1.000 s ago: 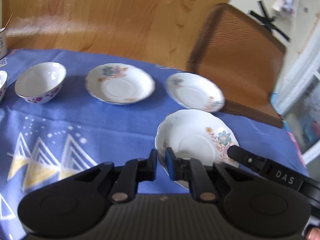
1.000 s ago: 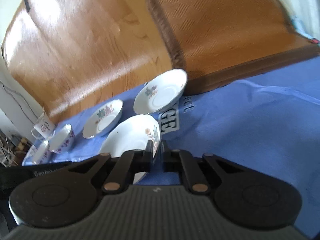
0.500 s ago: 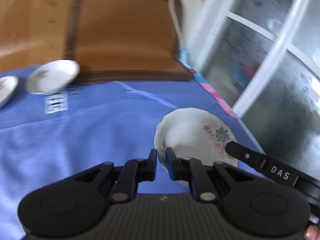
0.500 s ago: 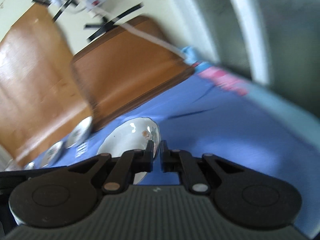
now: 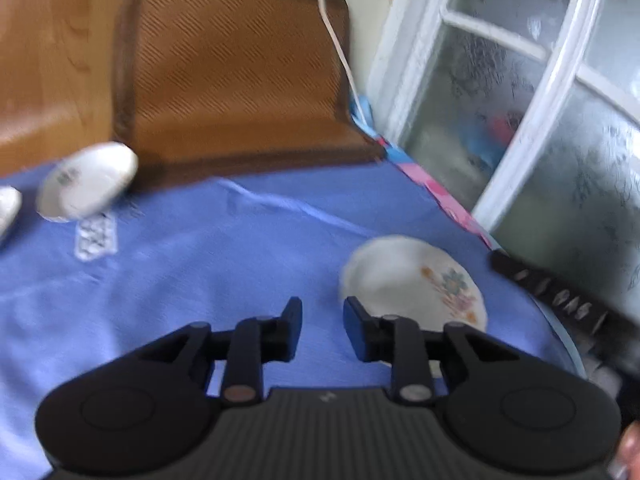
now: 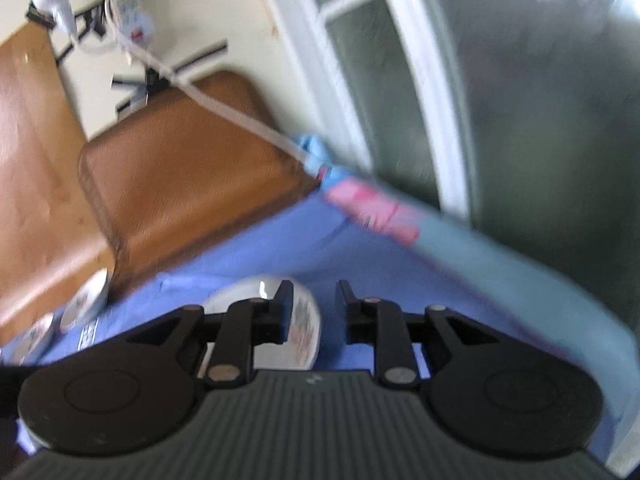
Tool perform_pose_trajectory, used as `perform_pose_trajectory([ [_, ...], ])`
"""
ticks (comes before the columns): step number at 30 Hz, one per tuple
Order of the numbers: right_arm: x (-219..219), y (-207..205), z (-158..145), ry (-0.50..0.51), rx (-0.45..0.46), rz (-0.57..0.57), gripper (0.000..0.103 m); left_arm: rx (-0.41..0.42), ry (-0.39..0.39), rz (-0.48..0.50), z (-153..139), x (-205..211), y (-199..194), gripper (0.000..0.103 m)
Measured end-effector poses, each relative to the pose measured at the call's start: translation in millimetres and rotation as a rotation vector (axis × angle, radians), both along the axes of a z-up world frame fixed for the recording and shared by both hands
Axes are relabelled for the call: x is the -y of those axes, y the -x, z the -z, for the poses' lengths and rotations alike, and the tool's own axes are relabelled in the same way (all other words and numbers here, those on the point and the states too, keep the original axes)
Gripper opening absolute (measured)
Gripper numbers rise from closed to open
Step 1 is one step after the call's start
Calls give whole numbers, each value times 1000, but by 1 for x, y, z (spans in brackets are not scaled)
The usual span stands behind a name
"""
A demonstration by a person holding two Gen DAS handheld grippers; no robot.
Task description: Organize plates and bowls
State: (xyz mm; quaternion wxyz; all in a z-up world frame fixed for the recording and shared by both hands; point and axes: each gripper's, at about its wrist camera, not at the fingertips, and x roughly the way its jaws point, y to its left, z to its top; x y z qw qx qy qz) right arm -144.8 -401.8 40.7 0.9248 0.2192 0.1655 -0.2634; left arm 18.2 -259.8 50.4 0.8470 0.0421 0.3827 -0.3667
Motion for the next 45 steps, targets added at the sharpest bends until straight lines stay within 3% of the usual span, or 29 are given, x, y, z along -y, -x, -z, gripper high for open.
perform_pose_trajectory([
  [2, -10, -3, -13, 37, 34, -30, 26, 18, 25, -47, -5, -23, -9, 24],
  [5, -31, -21, -24, 29, 63, -163, 26, 59, 18, -167, -4, -66, -26, 24],
  [11, -78, -102, -16, -108, 9, -439, 26, 176, -80, -419, 9, -157, -54, 24],
  [15, -99, -168, -11, -105, -44, -452, 26, 164, -84, -507, 15, -197, -68, 24],
  [19, -102, -226, 2, -174, -130, -447, 26, 140, -87, -563, 26, -215, -75, 24],
  [23, -110, -256, 16, -186, -216, -417, 26, 113, -78, -585, 34, -222, -75, 24],
  [25, -109, -267, 26, -205, -262, -414, 20, 97, -65, -588, 35, -225, -75, 24],
  [26, -107, -269, 29, -241, -271, -422, 12, 90, -57, -588, 34, -227, -75, 24],
  [32, -102, -227, 21, -406, -232, -504, 12, 20, 29, -568, 27, -236, -74, 24],
  [36, -107, -185, 18, -521, -214, -614, 13, -33, 101, -510, 21, -234, -68, 38],
  [41, -122, -141, 26, -620, -222, -723, 12, -69, 125, -458, 22, -225, -59, 40],
  [43, -129, -130, 30, -633, -228, -732, 12, -86, 118, -456, 26, -222, -57, 39],
  [45, -139, -119, 24, -530, -221, -727, 17, -93, 100, -462, 29, -221, -56, 38],
])
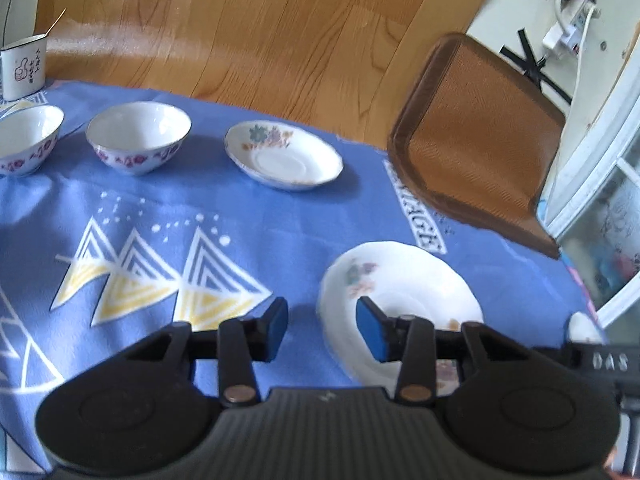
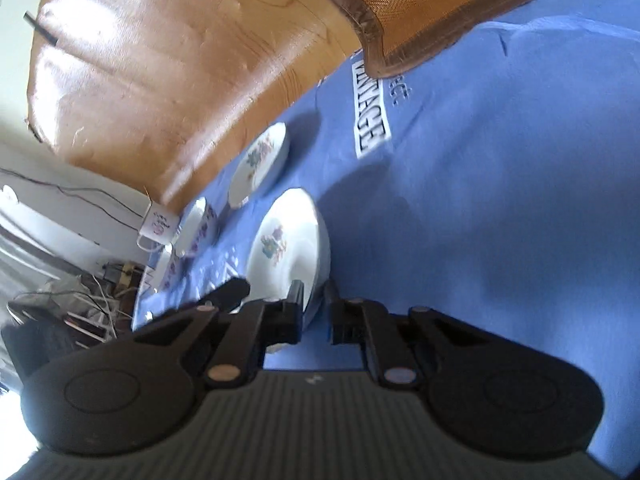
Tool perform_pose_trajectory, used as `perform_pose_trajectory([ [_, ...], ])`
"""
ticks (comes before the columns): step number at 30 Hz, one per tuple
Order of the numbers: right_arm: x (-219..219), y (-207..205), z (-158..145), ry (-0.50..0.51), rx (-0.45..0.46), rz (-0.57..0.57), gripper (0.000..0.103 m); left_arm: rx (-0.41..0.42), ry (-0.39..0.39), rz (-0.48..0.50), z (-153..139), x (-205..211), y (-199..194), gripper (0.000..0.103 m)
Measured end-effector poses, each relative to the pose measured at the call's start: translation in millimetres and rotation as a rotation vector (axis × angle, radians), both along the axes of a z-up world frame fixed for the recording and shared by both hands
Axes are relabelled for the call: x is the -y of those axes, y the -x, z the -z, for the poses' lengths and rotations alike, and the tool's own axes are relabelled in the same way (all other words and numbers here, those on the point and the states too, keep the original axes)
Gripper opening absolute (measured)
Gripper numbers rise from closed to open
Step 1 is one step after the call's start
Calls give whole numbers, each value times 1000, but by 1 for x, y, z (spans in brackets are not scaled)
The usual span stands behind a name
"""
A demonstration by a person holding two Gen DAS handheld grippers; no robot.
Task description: Organize plates and bowls
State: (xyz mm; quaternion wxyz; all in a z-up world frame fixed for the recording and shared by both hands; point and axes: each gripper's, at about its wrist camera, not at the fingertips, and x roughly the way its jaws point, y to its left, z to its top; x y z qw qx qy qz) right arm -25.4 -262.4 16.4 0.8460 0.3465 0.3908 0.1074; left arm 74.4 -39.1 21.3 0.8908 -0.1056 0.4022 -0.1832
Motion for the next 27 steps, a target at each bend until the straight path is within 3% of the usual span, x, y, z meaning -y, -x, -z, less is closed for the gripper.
perform_pose_trajectory([
  [3, -15, 4, -11, 172, 90, -1, 18, -14, -14, -4, 3, 2, 1, 36],
  [6, -20, 0, -15, 249, 131, 25, 18, -12, -22, -1, 2, 5, 2, 36],
  [8, -11, -5, -11, 246, 125, 38, 18, -12, -22, 1, 1, 8, 1, 34],
  [11, -12, -18, -4, 235, 106, 41, 18, -26, -3, 17, 5, 11, -3, 13],
  [12, -13, -22, -1, 231, 97, 35, 14, -21, 8, 15, 4, 10, -2, 12],
  [15, -10, -14, -1, 210, 76, 40, 10, -7, -16, 22, 0, 13, 3, 11],
  [20, 0, 6, -17, 215, 122, 93, 10, 2, 26, 59, -17, 22, 11, 11],
  [27, 48, 54, -39, 274, 197, 274, 10, 90, 25, 230, -46, 94, 32, 10],
])
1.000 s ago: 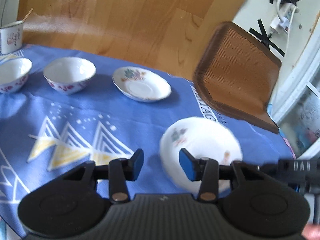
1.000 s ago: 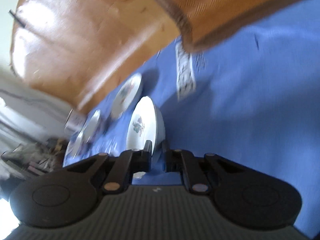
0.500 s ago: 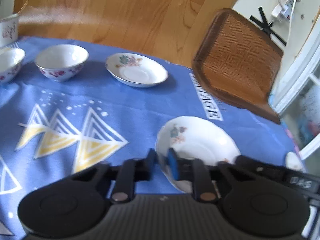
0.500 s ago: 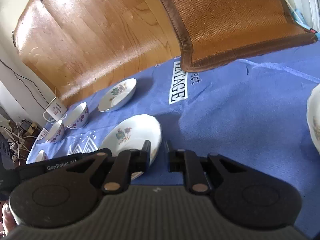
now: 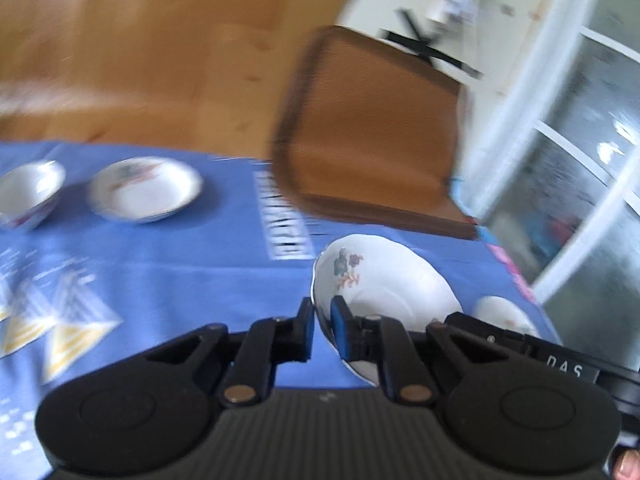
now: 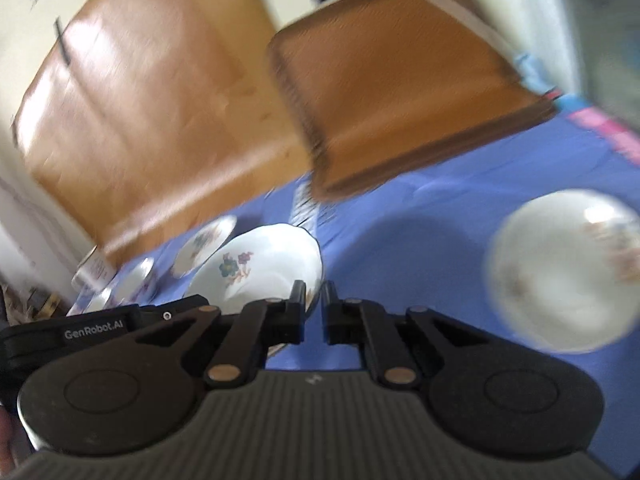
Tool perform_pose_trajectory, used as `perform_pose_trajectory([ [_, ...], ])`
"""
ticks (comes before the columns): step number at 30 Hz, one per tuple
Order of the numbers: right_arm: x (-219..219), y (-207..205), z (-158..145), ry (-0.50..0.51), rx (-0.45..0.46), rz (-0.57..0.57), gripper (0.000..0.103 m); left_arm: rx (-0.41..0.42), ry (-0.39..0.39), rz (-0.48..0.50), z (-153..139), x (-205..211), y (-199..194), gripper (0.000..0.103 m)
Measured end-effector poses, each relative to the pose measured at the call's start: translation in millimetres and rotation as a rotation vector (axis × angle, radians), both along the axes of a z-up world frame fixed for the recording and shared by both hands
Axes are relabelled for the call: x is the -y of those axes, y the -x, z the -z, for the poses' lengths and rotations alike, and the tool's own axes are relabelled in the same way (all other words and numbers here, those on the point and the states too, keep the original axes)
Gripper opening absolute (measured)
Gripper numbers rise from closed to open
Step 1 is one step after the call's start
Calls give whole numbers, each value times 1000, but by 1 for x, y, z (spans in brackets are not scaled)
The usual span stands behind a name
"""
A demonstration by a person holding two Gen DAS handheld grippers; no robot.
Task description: Organize plates and bowls
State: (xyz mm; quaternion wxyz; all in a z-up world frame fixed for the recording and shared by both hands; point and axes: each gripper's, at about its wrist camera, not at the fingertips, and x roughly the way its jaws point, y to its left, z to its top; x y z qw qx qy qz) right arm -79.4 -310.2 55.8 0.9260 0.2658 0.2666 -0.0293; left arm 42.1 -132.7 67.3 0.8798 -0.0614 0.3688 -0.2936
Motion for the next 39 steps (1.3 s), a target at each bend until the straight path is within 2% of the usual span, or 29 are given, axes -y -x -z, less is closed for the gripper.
perform_pose_trajectory([
  [6, 50, 41, -1, 26, 12, 167, 10, 10, -21, 155, 1, 76, 16, 11],
  [10, 77, 56, 8, 19, -11, 250, 10, -1, -51, 222, 10, 116, 23, 11],
  [19, 104, 65, 23, 33, -34, 324, 10, -12, -109, 276, 25, 161, 28, 13],
  [21, 106, 64, 25, 37, -37, 333, 14, -21, -129, 282, 29, 167, 27, 16],
  [23, 105, 65, 26, 67, -28, 363, 19, 12, -151, 269, 30, 168, 30, 18],
  [24, 104, 66, 25, 92, -18, 380, 31, 38, -164, 265, 29, 168, 32, 21],
  [26, 100, 68, 21, 142, 9, 408, 37, 71, -162, 264, 24, 161, 35, 23],
  [32, 87, 62, 11, 167, 53, 376, 37, 90, -146, 210, 17, 130, 26, 23],
  [39, 49, 36, 4, 189, 61, 230, 37, 90, -155, 67, 24, 64, 7, 23],
])
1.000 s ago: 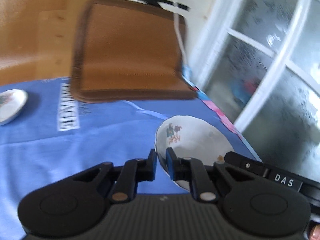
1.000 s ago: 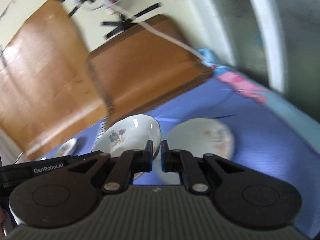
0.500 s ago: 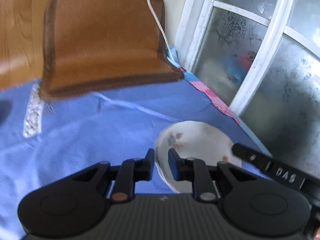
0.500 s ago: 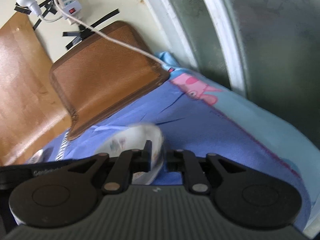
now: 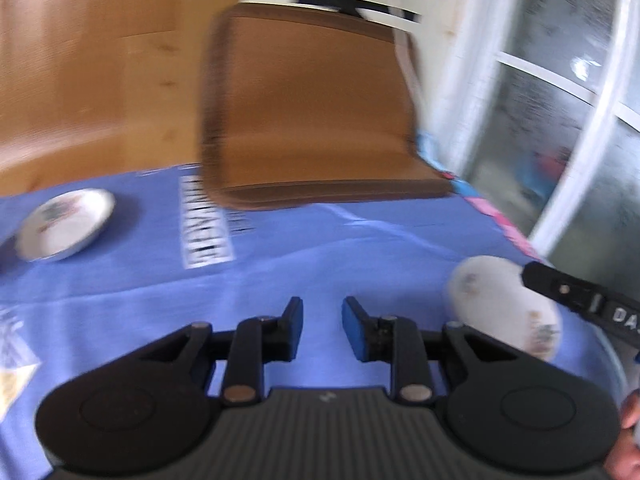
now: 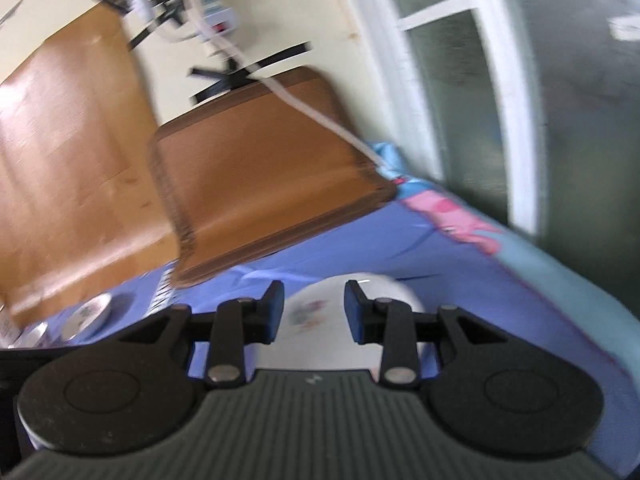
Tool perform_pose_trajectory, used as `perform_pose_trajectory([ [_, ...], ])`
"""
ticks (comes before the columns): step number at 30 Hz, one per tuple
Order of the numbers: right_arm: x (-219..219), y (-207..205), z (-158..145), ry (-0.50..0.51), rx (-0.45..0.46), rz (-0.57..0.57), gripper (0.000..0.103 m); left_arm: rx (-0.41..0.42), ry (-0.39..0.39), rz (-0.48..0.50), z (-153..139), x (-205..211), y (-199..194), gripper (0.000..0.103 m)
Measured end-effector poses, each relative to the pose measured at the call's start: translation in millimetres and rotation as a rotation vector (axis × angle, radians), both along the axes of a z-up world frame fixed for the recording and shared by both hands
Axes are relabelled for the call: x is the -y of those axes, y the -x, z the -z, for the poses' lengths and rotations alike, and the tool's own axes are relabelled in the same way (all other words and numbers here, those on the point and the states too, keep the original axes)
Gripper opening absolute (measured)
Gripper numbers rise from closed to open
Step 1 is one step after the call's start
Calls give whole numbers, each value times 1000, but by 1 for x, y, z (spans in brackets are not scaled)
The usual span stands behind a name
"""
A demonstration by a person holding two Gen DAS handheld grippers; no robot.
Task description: Organize plates and bowls
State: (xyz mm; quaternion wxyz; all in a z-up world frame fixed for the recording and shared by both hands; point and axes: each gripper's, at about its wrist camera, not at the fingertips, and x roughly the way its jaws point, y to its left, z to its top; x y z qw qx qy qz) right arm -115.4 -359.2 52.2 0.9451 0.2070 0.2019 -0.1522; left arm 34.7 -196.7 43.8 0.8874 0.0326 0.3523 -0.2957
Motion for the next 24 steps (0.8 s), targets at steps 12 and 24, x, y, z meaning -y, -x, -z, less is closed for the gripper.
perform_pose_trajectory([
  [12, -91, -81, 13, -94, -89, -316, 36, 101, -133, -421, 21, -150, -42, 27],
  [24, -149, -137, 10, -109, -114, -416, 37, 102, -73, -512, 40, -194, -56, 33],
])
